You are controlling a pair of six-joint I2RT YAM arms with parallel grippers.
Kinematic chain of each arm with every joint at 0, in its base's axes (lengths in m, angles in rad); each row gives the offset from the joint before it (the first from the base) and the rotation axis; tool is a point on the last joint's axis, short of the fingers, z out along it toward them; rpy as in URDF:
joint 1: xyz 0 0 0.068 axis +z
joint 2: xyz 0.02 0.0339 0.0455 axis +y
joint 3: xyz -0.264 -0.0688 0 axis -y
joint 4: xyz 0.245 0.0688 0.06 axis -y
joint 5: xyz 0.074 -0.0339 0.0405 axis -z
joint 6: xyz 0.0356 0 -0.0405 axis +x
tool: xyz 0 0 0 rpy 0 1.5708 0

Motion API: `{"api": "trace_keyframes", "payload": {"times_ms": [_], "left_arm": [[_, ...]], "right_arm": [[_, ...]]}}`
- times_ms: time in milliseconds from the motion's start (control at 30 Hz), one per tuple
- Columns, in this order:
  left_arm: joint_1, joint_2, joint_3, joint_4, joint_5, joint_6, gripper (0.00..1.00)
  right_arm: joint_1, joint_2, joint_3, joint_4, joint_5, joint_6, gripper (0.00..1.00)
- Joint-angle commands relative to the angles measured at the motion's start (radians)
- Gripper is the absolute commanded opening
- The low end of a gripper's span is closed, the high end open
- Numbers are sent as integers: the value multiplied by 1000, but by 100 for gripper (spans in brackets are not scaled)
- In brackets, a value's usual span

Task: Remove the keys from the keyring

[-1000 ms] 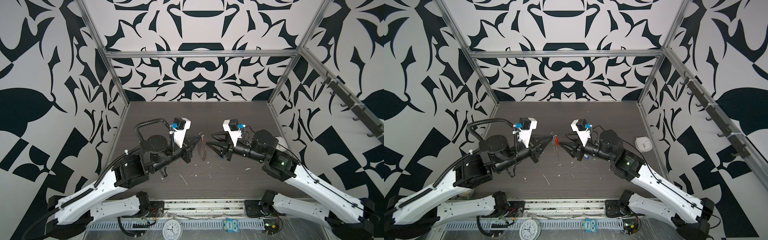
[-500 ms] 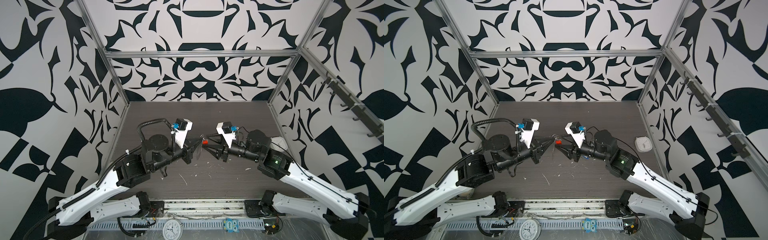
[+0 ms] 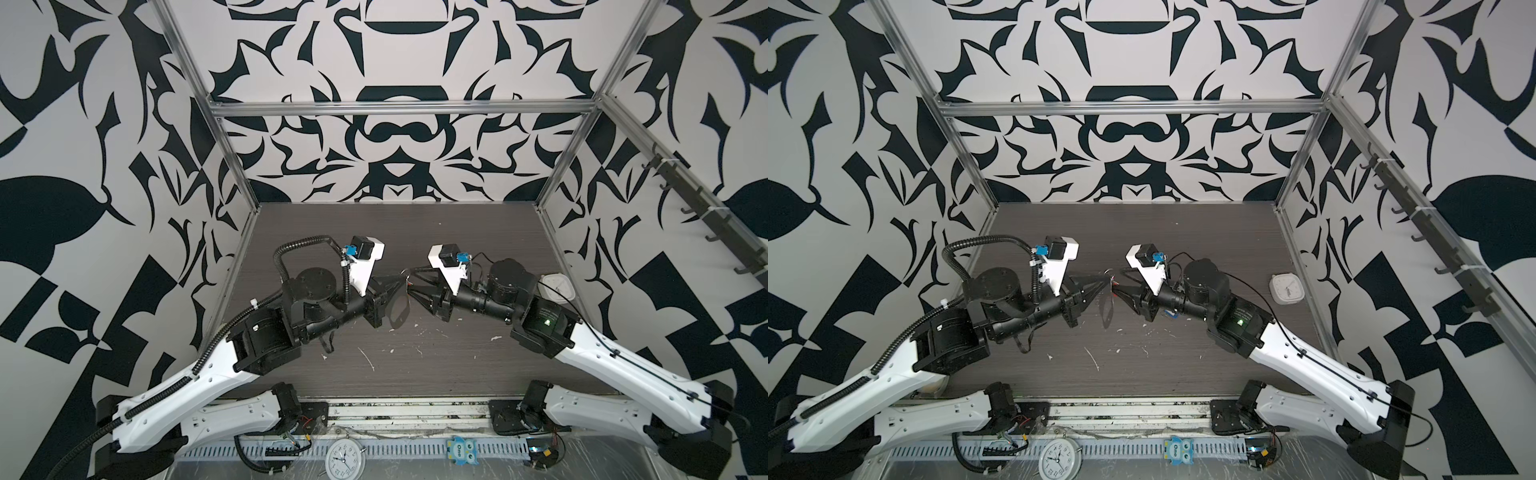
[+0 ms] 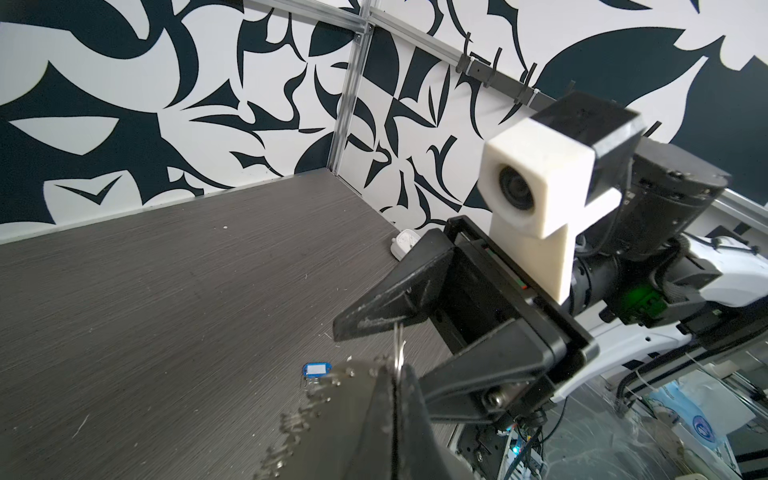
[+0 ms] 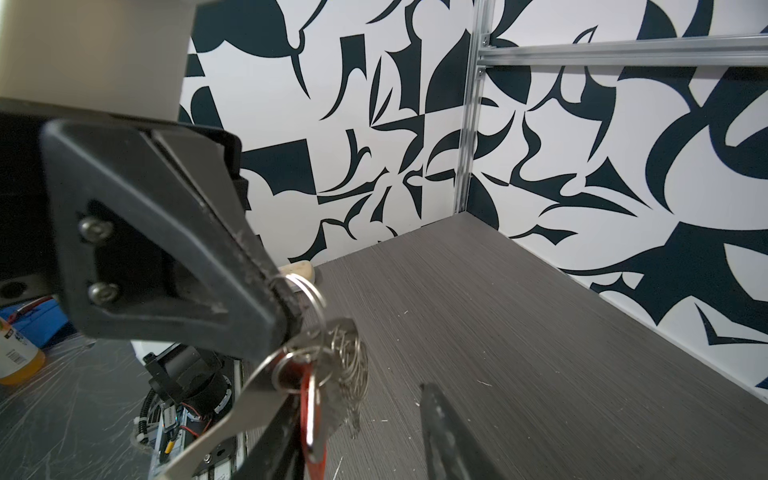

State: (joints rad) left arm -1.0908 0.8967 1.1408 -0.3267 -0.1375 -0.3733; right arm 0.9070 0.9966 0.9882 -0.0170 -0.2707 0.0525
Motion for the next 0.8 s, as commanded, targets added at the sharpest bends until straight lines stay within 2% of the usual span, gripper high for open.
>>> {"api": "trace_keyframes", "payload": {"times_ms": [0,133,333,633,767], "left_arm": [[8,-12,-10,40,9,-19,0],[15,-18,-16,37,6,-27,0],[25,-21,-22,38,9,-35,0],[32,-46,-52,55,22,0,0],[32,-74,-97,106,50,39,0]], "right_arm": [[13,-1,22,55,33,-17,45],[13,-6,26,40,44,-21,37],[19,-9,30,33,48,-22,18],[29,-23,30,10,50,-22,11],[34,-27,32,-7,47,-29,3]]}}
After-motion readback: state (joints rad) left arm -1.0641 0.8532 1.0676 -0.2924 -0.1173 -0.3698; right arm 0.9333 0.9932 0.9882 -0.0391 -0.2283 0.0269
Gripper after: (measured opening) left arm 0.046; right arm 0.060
